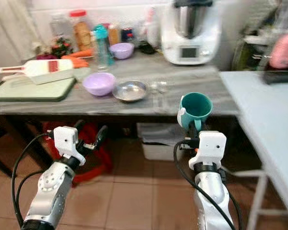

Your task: Setting the table

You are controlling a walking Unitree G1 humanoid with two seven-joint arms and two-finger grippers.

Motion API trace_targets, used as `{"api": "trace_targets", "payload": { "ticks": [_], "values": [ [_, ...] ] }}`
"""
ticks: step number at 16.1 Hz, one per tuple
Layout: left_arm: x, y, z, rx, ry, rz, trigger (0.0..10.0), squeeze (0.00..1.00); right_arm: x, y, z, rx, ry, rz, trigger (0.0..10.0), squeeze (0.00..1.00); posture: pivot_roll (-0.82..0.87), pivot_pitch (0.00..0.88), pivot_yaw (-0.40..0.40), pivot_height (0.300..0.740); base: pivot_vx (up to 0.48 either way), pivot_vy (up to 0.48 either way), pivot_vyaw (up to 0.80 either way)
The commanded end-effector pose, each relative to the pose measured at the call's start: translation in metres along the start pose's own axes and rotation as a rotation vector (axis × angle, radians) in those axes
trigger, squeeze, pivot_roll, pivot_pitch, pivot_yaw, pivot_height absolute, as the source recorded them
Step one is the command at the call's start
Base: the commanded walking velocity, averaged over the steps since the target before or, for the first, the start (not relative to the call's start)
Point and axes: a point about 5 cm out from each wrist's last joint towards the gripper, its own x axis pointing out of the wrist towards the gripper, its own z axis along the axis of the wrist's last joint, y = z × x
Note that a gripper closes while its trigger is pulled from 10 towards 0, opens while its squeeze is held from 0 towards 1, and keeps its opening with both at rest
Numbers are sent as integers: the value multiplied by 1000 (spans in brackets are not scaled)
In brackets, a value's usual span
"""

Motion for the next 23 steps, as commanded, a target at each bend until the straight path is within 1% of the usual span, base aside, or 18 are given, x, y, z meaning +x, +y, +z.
{"api": "trace_targets", "payload": {
  "ticks": [1, 5, 8, 12, 14, 15, 16, 18, 20, 21, 22, 23],
  "values": [
    [1, 7, 5, 18, -10, 6, 10000, 0, 4, 7, 7, 15, -35, 16, 10000, 0, -14, 0, 53, 740, 480, 0, 0],
    [3, 4, 10, 26, -22, -11, 10000, 0, 4, 7, 8, 8, -40, 13, 10000, 0, -14, 0, 54, 740, 480, 0, 0],
    [5, 0, 18, 37, -47, -37, 10000, 0, 4, 8, 8, 7, -44, 10, 10000, 0, -13, 0, 54, 740, 480, 0, 504],
    [0, 0, 13, 39, -29, -41, 10000, 0, 5, 7, 10, 6, -51, 8, 10000, 0, -12, 0, 53, 740, 385, 0, 503],
    [-1, -2, 13, 33, -24, -41, 10000, 0, 5, 7, 10, 20, -54, 11, 10000, 0, -13, 0, 51, 740, 362, 0, 0],
    [-1, -2, 12, 26, -23, -38, 10000, 0, 5, 7, 11, 22, -56, 11, 10000, 0, -13, 0, 50, 740, 292, 0, 0],
    [-2, -4, 12, -2, -23, -39, 10000, 0, 5, 7, 11, 19, -59, 9, 10000, 0, -15, 0, 50, 740, 0, 0, 0],
    [-5, -8, 11, 14, -22, -92, 10000, 0, 5, 4, 12, -6, -64, -7, 10000, 0, -17, 0, 47, 740, 0, 0, 0],
    [-7, -10, 10, 7, -12, -124, 10000, 0, 7, -1, 13, -43, -62, -40, 10000, 0, -19, 0, 43, 740, 0, 0, 0],
    [-9, -12, 8, -6, 15, -148, 10000, 0, 8, -8, 11, -65, -47, -77, 10000, 0, -21, 0, 39, 740, 0, 0, 0],
    [-10, -13, 6, -2, 33, -167, 10000, 0, 9, -12, 11, -88, -40, -91, 10000, 0, -21, 0, 39, 740, 0, 0, 0],
    [-12, -14, 5, 14, 41, -183, 10000, 0, 12, -17, 10, -88, -32, -107, 10000, 0, -24, 0, 36, 740, 0, 0, 0]
  ]
}}
